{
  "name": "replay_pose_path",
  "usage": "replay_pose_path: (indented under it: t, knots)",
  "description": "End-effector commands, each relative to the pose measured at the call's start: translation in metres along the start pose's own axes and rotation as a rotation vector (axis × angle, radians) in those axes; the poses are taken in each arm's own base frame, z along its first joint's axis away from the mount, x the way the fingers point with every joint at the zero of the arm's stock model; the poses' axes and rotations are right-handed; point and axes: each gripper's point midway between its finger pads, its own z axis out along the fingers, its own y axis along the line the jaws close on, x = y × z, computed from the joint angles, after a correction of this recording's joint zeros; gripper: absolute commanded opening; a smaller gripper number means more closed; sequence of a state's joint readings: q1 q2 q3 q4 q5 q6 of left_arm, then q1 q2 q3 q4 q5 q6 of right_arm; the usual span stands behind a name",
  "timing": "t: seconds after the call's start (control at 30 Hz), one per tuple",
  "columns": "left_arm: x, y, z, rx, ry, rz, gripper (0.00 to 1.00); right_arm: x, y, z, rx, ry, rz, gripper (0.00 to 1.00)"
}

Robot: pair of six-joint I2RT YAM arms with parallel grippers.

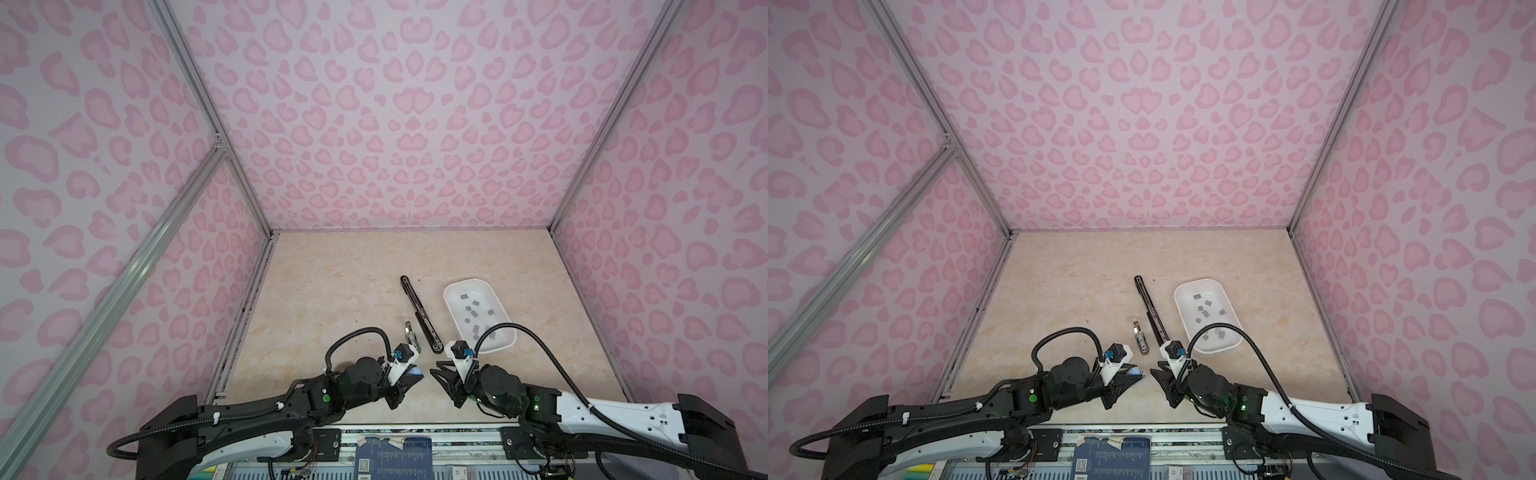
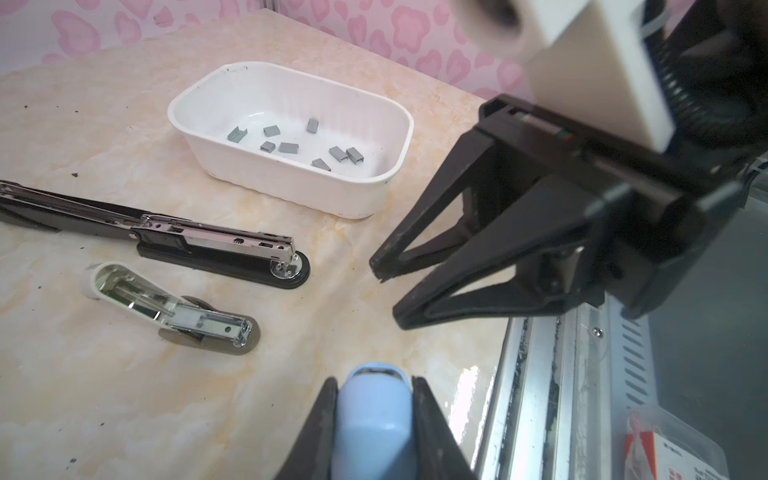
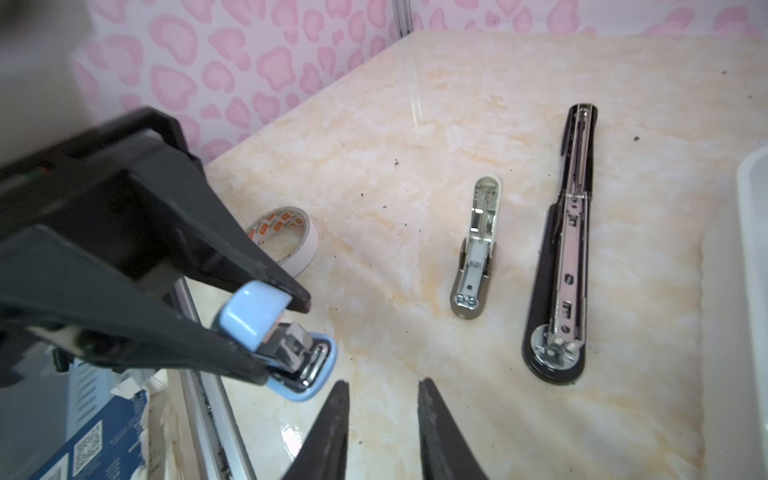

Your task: Load the staples into the stapler

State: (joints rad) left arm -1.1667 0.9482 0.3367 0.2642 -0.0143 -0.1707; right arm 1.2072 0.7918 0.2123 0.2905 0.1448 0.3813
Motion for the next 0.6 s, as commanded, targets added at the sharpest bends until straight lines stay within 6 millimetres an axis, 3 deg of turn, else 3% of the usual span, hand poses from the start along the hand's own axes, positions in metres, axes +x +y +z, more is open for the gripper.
replay_pose_path:
  t: [0.0, 0.13, 0.33, 0.57]
  knots:
    - [-0.012, -0.007, 0.001, 0.034, -0.036, 0.015, 0.04, -0.002, 0.007, -0.007, -0.053, -0.02, -0.001, 0.25]
    - [-0.013, -0.009, 0.003, 0.043, -0.033, 0.019, 0.04, -0.004, 0.017, -0.007, -0.106, -0.038, 0.0, 0.23]
    - [-0.014, -0.009, 0.003, 0.044, -0.037, 0.012, 0.04, 0.001, 0.024, 0.009, -0.1, 0.014, -0.016, 0.1]
    - [-0.017, -0.008, 0.0, 0.042, -0.059, 0.008, 0.04, 0.015, 0.028, 0.026, -0.097, 0.055, -0.028, 0.07]
